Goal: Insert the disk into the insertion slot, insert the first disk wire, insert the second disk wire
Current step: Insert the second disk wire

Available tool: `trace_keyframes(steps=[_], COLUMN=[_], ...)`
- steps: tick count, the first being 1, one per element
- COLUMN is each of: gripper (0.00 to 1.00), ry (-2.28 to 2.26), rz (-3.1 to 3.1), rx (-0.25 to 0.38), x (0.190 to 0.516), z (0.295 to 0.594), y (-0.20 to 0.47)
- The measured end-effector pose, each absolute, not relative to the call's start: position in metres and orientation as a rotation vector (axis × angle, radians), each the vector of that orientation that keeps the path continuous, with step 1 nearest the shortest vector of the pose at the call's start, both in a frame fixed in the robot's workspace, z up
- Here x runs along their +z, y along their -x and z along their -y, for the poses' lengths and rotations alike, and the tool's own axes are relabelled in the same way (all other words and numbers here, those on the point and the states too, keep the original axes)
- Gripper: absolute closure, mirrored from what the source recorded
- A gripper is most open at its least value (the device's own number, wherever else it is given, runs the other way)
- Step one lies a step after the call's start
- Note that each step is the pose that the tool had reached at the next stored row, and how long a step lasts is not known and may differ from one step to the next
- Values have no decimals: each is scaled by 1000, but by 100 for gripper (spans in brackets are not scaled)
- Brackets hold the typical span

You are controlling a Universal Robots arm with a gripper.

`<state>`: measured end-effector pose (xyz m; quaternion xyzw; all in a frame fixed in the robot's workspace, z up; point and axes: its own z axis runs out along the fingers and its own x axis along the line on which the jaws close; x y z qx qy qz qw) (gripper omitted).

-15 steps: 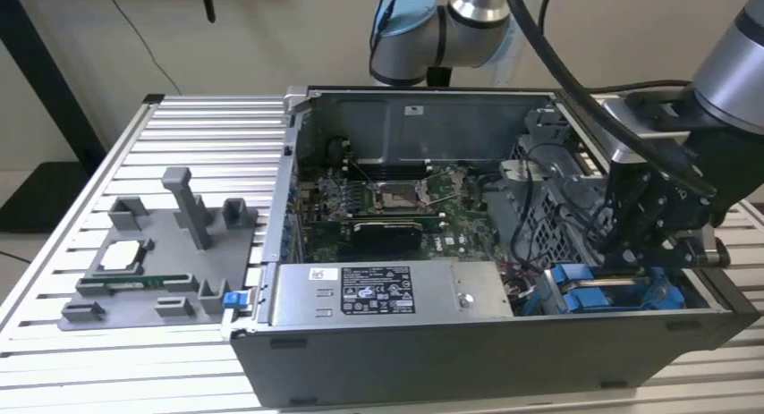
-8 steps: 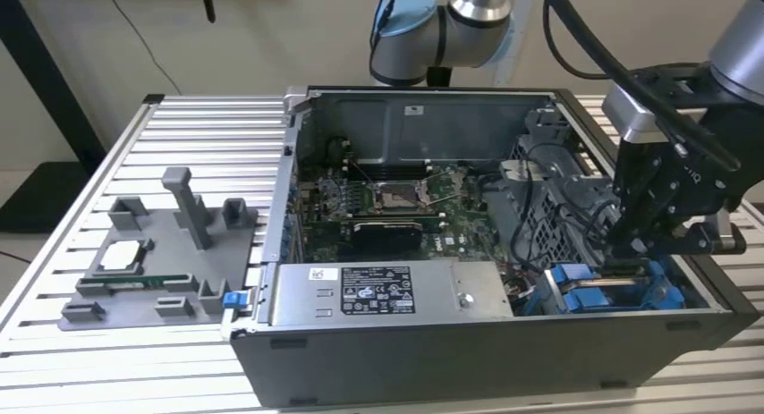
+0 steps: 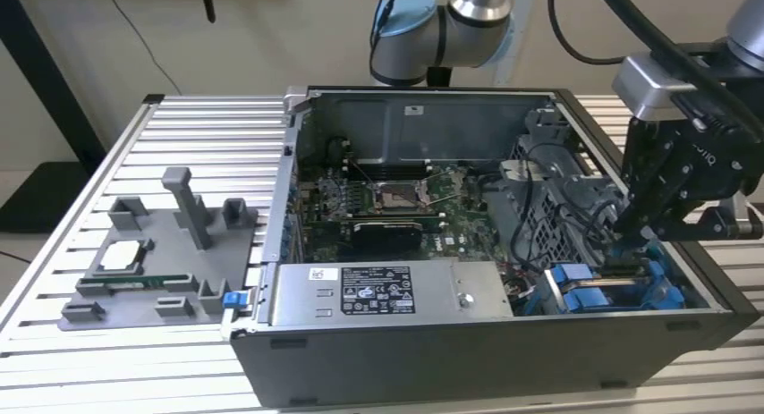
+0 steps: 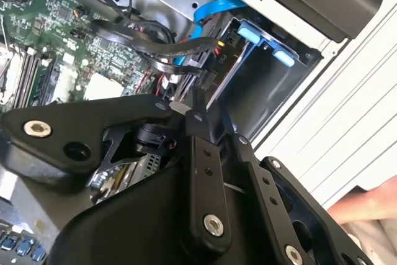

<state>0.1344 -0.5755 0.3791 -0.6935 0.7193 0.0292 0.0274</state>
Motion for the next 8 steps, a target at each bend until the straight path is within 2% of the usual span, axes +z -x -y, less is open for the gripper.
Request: trace_keyframes(steps=[8], gripper=[0], ry=[2142], rz=[-2221], rx=[90], x=[382], z=[576], y=[-134])
